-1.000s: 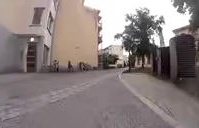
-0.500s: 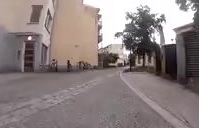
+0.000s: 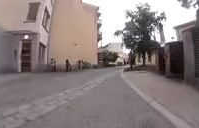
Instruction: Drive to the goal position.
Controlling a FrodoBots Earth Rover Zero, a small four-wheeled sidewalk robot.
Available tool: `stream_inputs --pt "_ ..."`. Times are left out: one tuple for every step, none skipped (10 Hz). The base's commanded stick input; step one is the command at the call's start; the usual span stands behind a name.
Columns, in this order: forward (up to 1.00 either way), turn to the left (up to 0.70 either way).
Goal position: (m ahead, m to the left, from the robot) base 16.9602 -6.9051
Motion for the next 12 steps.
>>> stream_inputs --pt "0.6 -0.15" --pt "0.6 -0.15" --pt "0.6 -0.15" --pt "0.6 -0.15" --pt "0.6 -0.15" --pt "0.6 -0.15" --pt "0.6 -0.15" --pt "0.6 -0.05" --pt "0.6 0.0" --pt "0.6 0.0" --pt "0.6 0.0" --pt "0.6 0.0"
